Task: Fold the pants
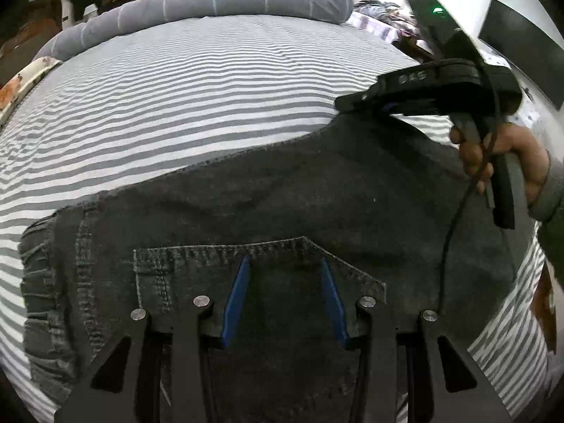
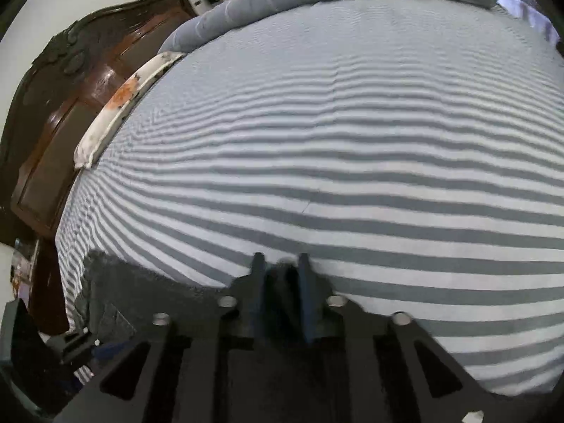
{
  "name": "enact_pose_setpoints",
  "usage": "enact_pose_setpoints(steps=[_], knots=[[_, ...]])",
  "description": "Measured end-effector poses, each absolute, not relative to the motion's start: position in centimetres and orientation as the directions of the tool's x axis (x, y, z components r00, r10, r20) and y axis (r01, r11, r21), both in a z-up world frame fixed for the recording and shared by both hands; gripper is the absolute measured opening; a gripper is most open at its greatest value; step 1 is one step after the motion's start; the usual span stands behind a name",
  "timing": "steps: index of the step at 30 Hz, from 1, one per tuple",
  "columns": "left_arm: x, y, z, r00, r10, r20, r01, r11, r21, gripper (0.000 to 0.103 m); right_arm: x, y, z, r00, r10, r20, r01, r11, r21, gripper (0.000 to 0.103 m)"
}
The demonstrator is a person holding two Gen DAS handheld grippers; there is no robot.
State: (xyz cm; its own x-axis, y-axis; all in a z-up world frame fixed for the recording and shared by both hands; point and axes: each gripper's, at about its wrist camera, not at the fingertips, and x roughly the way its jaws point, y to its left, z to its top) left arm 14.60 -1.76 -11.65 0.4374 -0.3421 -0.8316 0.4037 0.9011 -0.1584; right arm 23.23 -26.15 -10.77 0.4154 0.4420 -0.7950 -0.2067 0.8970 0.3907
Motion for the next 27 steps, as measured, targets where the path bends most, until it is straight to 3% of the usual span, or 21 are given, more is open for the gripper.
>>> enact_pose_setpoints(steps=[5,11,17,21,27], knots=[[13.8,-2.2,-8.3,0.492,-0.410,-0.768,0.428,0.882,-0.197,0.043,19.8,-28.7,-6.9,0.527,0.452,-0.720,-0.172,0.886,0.430,0.033],[14.6,-7.1,-8.6,0.463,-0.438,-0.771,0.510,0.843,-0.173,0.043,15.8,-31.1,-8.2,0.489,0.393,-0.779,-0.115,0.914,0.389,0.033],[17.6,-13.1,-10.7,0.422,-0.398,-0.814,0.533,0.836,-0.133,0.043,15.0,-32.5,-10.9,0.473,0.365,-0.802,-0.042,0.918,0.394,0.032],[20.5,-15.0,-11.7,0.424,-0.347,-0.836,0.500,0.860,-0.103,0.043,15.7,-33.0,-11.6,0.497,0.355,-0.792,-0.024,0.918,0.397,0.025],[21.2,-15.8,-11.6,0.433,-0.317,-0.844,0.478,0.874,-0.083,0.043,16.3,-35.4,-11.8,0.540,0.367,-0.757,0.051,0.884,0.465,0.029]])
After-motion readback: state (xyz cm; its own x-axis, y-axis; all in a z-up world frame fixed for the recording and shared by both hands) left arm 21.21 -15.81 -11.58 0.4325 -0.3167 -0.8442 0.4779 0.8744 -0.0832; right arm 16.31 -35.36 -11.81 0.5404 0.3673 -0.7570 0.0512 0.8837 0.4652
